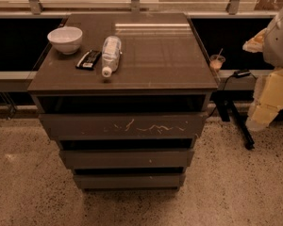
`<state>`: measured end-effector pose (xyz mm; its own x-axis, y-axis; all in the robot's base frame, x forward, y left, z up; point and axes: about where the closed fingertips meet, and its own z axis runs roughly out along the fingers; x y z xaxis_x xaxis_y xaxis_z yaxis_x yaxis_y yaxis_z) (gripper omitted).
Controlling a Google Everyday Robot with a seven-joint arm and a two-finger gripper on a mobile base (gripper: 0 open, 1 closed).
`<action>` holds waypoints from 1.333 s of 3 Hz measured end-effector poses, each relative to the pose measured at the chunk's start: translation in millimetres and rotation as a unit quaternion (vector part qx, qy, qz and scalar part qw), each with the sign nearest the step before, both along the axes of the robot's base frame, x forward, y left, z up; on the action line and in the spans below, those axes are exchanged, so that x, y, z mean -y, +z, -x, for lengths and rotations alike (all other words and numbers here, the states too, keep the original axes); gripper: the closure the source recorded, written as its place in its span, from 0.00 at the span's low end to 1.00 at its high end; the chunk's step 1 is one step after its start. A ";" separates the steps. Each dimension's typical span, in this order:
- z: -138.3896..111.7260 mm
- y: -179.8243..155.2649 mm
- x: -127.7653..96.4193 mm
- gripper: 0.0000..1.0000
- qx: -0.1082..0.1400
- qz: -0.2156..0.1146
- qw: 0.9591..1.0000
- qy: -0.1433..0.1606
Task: Open middle drawer
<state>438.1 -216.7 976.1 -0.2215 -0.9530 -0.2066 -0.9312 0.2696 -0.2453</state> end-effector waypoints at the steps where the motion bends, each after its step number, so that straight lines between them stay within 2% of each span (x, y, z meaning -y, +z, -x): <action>1: 0.0 0.0 0.0 0.00 0.000 0.000 1.000 0.000; 2: -4.3 -23.8 -10.7 0.00 -0.002 -0.023 1.000 0.011; 3: -4.6 -103.8 -43.1 0.00 -0.042 -0.089 0.994 0.044; 4: 13.0 -187.1 -74.6 0.00 -0.103 -0.137 0.982 0.078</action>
Offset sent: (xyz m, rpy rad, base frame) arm 0.0137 0.0319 -0.0786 0.1463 0.0316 0.0688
